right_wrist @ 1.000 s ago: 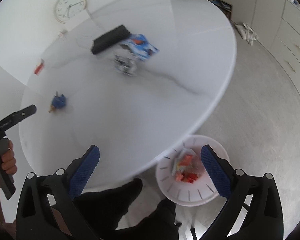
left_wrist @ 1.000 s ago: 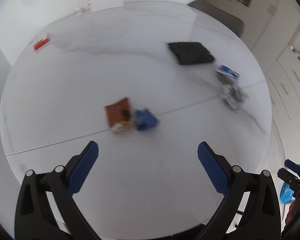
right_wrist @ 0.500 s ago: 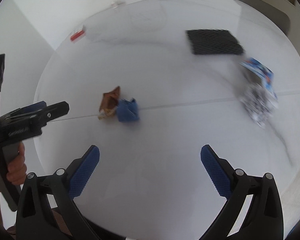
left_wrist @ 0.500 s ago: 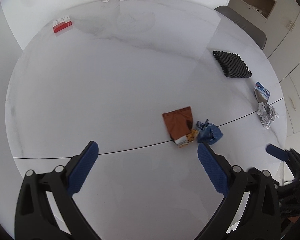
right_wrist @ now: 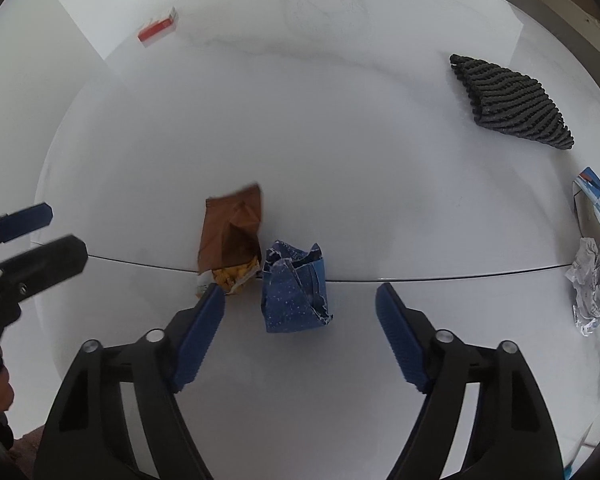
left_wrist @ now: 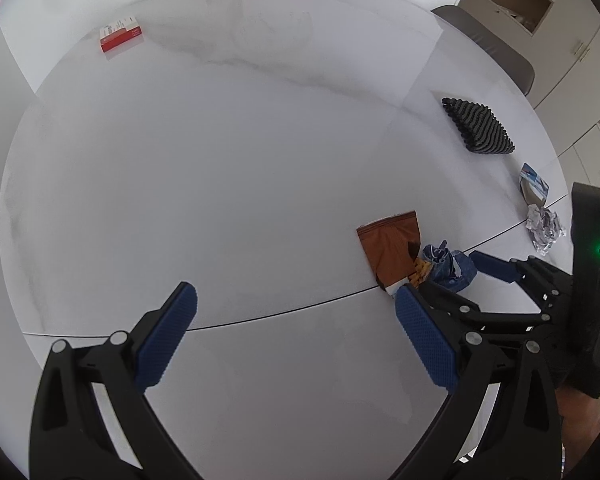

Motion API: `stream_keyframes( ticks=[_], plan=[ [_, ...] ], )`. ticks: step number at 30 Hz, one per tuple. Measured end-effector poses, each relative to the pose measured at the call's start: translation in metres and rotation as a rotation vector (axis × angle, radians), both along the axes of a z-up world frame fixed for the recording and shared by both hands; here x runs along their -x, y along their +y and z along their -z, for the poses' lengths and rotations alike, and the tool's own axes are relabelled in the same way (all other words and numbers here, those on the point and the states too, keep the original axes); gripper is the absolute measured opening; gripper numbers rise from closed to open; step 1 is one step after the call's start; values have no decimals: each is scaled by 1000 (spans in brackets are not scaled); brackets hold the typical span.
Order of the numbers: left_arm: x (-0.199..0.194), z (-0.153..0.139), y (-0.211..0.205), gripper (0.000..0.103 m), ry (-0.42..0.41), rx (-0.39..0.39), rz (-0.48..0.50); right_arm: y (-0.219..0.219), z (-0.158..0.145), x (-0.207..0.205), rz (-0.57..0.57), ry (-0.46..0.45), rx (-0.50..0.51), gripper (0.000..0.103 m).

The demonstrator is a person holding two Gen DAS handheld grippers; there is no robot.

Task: Collect trash
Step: 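Reach the right tool to the blue mask and grasp it, then grasp the brown paper bag with the left tool while the right tool holds the mask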

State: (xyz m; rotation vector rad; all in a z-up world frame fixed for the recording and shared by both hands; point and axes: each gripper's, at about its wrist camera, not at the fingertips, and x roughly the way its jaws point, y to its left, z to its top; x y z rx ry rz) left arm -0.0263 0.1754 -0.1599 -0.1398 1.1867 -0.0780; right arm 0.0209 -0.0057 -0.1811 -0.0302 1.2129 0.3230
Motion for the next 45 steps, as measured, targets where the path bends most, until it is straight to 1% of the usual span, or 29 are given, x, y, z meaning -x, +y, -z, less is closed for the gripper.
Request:
stream_keyframes(
  ticks=[4,7,12,14,19,23,26,28,30,32,35,36,38,40,41,42,45],
  plan=[
    [-5,3,-1,95,5,0,4,7,3,1,-31,-23,68,64],
    [-8,5,-2,95,11,1,9,8,3,0,-45,-34,88,55],
    [-11,8,-6,95,22,4,14,1,3,-3,-46,-26,64,44],
    [-13,9,-8,95,29,8,14,-3,3,-2,-43,-25,55,37],
    [-21,12,-20,95,54,45,19,-21,-2,4,-13,-20,21,36],
    [-29,15,-40,95,81,81,15,-46,-13,14,43,-24,-14,36],
    [-39,21,-54,95,107,78,-42,-70,-24,25,92,-33,-36,36],
    [-48,28,-60,95,142,91,-103,-84,-28,34,122,-37,-50,36],
    [-57,38,-61,88,194,128,-184,-95,-33,41,147,-43,-56,36],
    [-61,44,-59,84,226,172,-258,-108,-36,51,174,-45,-65,36],
    [-63,50,-56,76,250,187,-379,-131,-41,72,208,-46,-80,36],
    [-63,50,-56,73,250,182,-404,-140,-42,79,220,-45,-89,36],
    [-64,50,-60,70,240,163,-440,-145,-41,81,238,-41,-102,36],
    [-64,49,-64,62,229,134,-469,-156,-43,87,254,-41,-106,36],
    [-64,48,-65,54,224,124,-480,-160,-43,90,260,-42,-104,36],
    [-63,47,-67,48,220,119,-490,-161,-43,90,266,-44,-102,36],
    [-58,47,-75,44,214,107,-507,-172,-48,98,281,-55,-98,36]
  ],
)
